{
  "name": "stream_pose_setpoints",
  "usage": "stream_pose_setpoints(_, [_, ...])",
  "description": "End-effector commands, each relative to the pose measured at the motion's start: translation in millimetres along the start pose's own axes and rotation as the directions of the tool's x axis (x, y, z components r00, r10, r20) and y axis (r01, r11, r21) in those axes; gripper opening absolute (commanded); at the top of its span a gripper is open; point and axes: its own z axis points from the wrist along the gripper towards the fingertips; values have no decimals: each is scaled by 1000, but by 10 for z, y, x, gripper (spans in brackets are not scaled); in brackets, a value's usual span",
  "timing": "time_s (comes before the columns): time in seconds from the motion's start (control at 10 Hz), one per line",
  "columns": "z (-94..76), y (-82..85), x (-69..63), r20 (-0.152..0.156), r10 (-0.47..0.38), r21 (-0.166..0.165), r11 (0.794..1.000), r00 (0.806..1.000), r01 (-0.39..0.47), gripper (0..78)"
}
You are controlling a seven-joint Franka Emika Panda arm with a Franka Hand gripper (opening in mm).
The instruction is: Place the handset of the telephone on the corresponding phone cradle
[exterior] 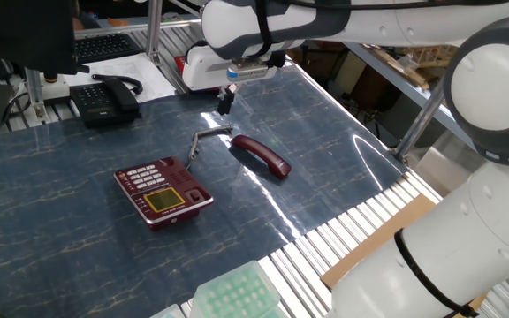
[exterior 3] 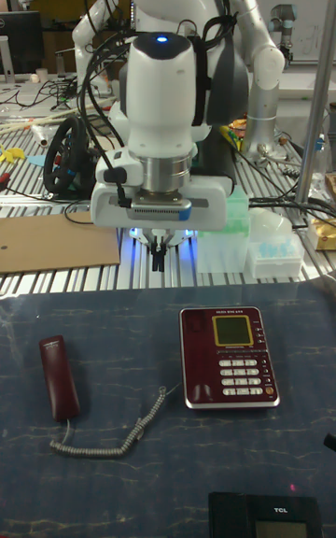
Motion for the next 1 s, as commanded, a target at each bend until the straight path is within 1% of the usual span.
stream_pose_setpoints(0.1, [-5, 1, -2, 2, 20, 27, 999, 1000, -20, 0])
stream_pose_setpoints(0.2, [-2, -7, -6, -1, 20, 23, 1000, 1000, -20, 0])
stream_pose_setpoints(0.4, [19, -50, -40, -2, 21, 2, 1000, 1000, -21, 0])
stream_pose_setpoints(0.5, [30, -89, -75, 1, 13, -3, 1000, 1000, -13, 0])
stream_pose_setpoints(0.6, [41, -136, -114, 1, -2, -15, 1000, 1000, 2, 0])
stream_pose_setpoints(1.0, [69, -284, -228, 4, -47, -18, 999, 999, 47, 0])
